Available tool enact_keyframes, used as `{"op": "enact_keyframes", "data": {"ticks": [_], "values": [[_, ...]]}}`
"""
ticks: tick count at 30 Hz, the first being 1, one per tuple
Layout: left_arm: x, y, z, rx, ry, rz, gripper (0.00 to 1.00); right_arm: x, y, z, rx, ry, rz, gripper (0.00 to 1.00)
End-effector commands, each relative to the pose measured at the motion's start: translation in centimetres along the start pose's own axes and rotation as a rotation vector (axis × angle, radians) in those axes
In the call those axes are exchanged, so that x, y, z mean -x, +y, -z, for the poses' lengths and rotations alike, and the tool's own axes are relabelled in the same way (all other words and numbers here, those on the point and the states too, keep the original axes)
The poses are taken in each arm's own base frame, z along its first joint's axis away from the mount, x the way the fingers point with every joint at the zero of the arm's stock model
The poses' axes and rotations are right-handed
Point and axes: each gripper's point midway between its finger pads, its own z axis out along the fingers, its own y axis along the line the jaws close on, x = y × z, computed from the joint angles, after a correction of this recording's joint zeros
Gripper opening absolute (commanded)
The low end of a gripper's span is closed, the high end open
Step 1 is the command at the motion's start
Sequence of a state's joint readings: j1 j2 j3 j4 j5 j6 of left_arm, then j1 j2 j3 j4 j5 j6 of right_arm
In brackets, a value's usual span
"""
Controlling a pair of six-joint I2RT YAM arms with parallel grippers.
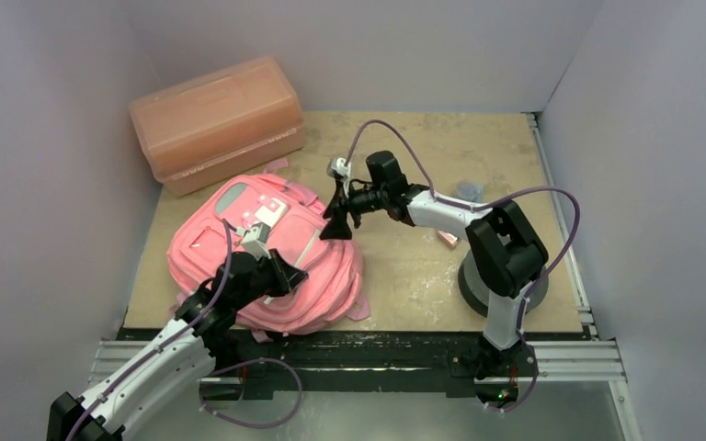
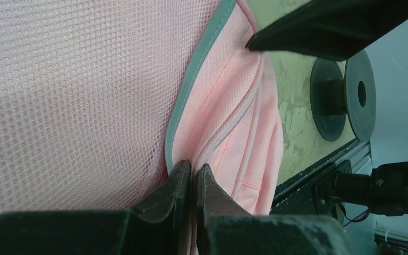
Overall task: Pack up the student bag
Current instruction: Unzip the student bag at the center of the board.
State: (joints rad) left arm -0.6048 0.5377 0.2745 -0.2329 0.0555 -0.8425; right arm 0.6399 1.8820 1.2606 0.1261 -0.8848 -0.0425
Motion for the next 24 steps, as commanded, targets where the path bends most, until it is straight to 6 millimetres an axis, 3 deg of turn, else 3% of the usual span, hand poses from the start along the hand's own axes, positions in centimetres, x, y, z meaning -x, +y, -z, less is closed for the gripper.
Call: {"op": "enact_keyframes", "data": {"ticks": [1, 5, 12, 24], "values": [[-2.5, 3.7, 0.2, 0.135, 0.071, -0.01, 0.0, -1.4, 1.2, 0.6, 0.104, -0.022, 0.319, 0.78], [-2.9, 4.2, 0.2, 0.156, 0.088, -0.007, 0.0, -0.9, 1.1, 0.3, 0.145, -0.008, 0.372, 0.76], [-2.1, 3.6, 0.2, 0.146, 0.068, -0.01, 0.0, -3.9, 2.4, 1.0, 0.204, 0.068, 0.361, 0.7], [-1.8, 3.4, 0.2, 0.151, 0.074, -0.026, 0.0, -6.2, 5.1, 2.5, 0.257, 0.081, 0.303, 0.72]]}}
